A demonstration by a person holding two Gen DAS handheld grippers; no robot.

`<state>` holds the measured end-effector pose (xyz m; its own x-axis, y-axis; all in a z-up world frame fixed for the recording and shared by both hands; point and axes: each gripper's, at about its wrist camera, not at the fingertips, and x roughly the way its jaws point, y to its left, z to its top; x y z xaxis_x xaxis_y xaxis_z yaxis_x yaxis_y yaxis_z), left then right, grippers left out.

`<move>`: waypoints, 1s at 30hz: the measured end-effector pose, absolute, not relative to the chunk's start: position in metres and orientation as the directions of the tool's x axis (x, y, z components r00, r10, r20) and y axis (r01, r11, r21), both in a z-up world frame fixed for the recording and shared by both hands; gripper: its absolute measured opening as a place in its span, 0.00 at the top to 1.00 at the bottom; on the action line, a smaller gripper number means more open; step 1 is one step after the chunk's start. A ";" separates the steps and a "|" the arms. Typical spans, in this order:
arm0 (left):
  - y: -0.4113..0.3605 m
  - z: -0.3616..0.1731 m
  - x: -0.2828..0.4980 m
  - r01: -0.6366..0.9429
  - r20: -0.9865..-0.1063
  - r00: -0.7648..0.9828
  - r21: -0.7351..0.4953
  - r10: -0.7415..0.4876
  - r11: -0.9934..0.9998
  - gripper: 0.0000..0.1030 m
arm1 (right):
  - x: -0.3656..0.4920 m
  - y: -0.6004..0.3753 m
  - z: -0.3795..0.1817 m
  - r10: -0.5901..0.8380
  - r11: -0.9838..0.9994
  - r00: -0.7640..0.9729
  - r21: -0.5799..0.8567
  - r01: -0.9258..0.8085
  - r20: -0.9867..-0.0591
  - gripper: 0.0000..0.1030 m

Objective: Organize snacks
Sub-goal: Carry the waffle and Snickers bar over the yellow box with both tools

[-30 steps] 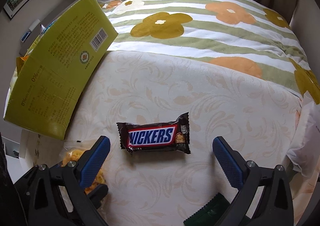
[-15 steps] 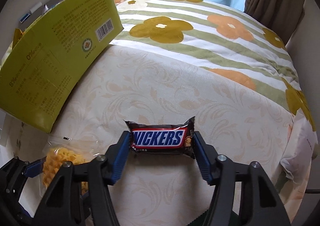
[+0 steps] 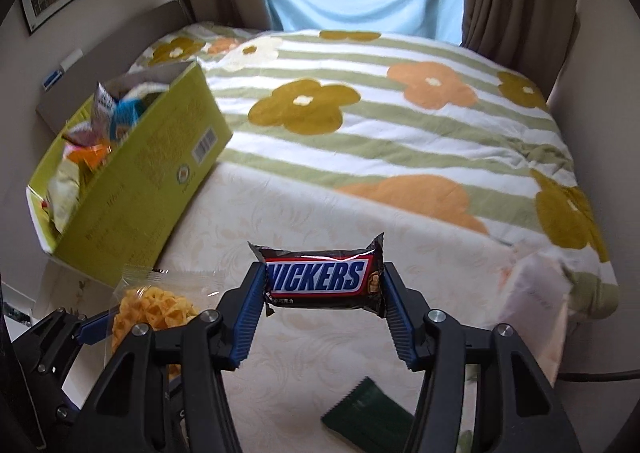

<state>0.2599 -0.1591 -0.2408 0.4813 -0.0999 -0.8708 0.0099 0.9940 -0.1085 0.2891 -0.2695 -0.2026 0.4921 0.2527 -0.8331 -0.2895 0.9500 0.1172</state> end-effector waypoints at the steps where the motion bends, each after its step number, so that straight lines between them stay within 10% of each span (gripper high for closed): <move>1: -0.163 -0.230 0.261 0.020 -0.858 0.503 -0.109 -0.105 0.994 0.23 | 0.289 -0.275 -0.191 0.255 0.950 0.510 0.115 -0.289 -0.822 0.50; 14: -0.122 -0.138 0.273 0.014 -0.743 0.664 -0.105 -0.088 0.994 0.23 | 0.283 -0.258 -0.103 0.299 0.938 0.607 0.111 -0.328 -0.736 0.49; 30: 0.102 -0.120 0.332 -0.033 -0.764 0.645 -0.046 -0.014 0.998 0.23 | 0.306 -0.089 -0.099 0.374 0.920 0.577 0.212 -0.330 -0.726 0.49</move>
<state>0.3321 0.1019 -0.1198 0.6447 -0.0139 -0.7643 -0.0329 0.9984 -0.0459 0.3059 -0.0891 -0.0992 0.5775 0.3737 -0.7259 -0.3295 0.9201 0.2115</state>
